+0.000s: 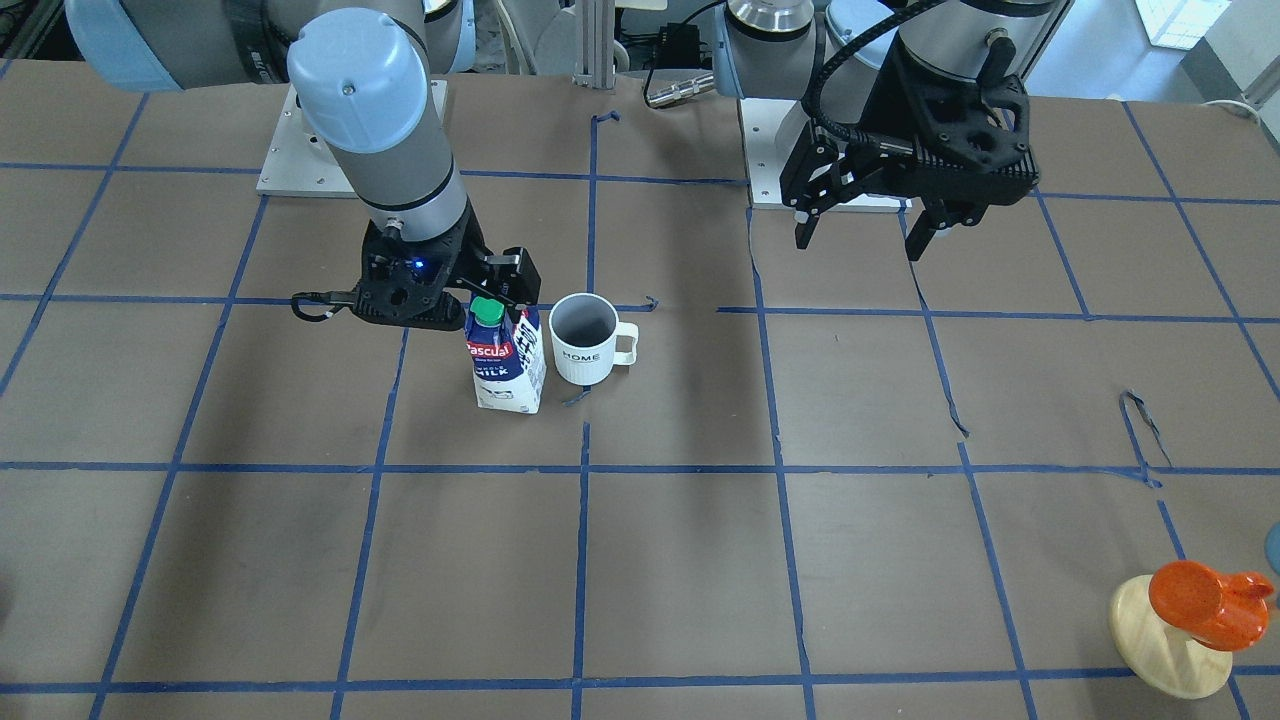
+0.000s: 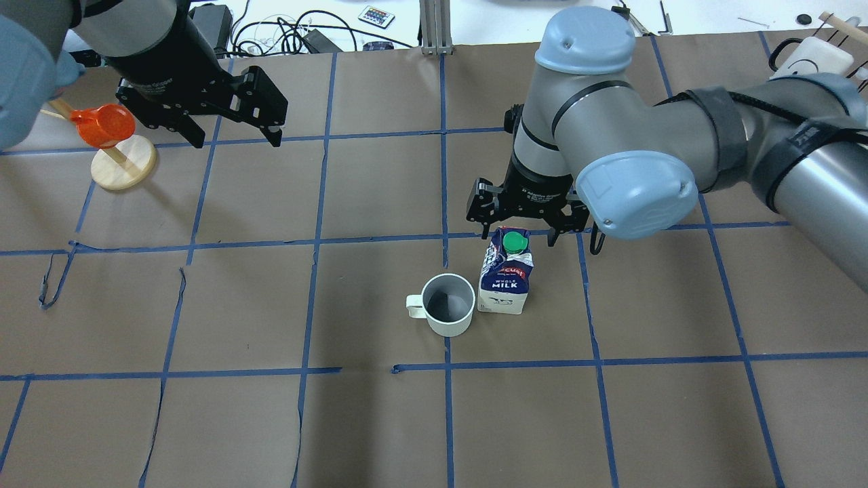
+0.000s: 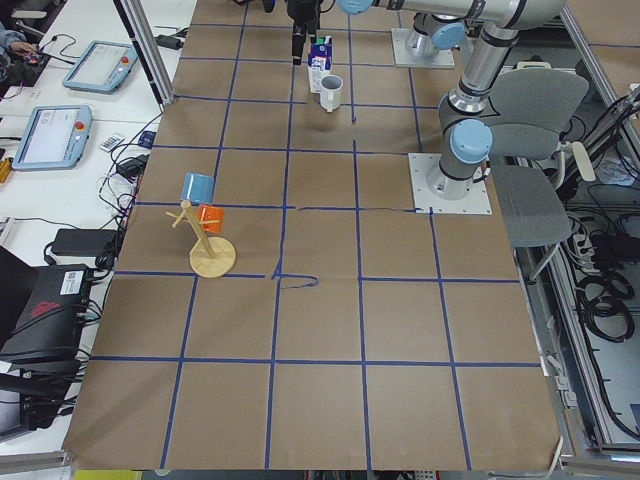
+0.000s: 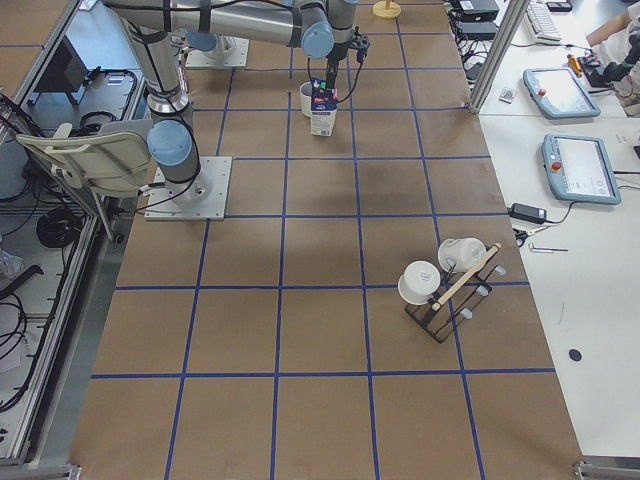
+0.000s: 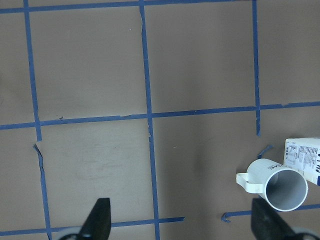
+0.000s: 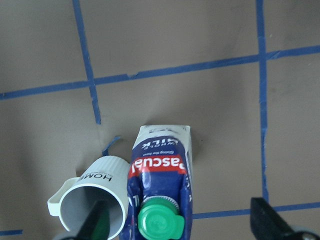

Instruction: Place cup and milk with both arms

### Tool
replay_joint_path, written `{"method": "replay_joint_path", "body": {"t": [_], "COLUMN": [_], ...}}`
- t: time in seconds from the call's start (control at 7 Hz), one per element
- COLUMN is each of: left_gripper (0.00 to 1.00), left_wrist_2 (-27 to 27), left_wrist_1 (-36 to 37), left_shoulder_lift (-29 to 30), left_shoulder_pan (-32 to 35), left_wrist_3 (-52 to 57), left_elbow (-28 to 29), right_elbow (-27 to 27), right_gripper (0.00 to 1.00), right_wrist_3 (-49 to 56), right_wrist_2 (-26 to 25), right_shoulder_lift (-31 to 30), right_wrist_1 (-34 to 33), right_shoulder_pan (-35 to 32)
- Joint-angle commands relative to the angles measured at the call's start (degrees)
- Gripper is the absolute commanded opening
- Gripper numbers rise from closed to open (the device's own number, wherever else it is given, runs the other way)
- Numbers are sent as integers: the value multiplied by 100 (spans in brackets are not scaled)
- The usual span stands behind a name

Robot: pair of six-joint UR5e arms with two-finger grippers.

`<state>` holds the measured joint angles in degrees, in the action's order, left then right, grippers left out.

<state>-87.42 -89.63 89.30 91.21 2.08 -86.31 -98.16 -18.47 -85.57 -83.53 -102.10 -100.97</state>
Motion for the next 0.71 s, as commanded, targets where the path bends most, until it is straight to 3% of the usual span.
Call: {"method": "replay_joint_path", "body": {"t": [0.0, 0.29, 0.57], "left_gripper": [100, 100, 100], "left_wrist_2": [-4, -12, -12], "left_wrist_1": [-2, -2, 7], "left_shoulder_lift": [-9, -9, -9], "left_shoulder_pan": [2, 2, 2], "left_wrist_3": [3, -6, -6], "left_elbow": [0, 0, 0], "right_elbow": [681, 965, 1193], "right_gripper": [100, 100, 100], "right_wrist_3": [306, 535, 1126], "right_wrist_2": [-267, -530, -557], "right_shoulder_lift": [-57, -348, -505], "right_wrist_1": [687, 1086, 1193], "right_shoulder_pan": [592, 1173, 1308]}}
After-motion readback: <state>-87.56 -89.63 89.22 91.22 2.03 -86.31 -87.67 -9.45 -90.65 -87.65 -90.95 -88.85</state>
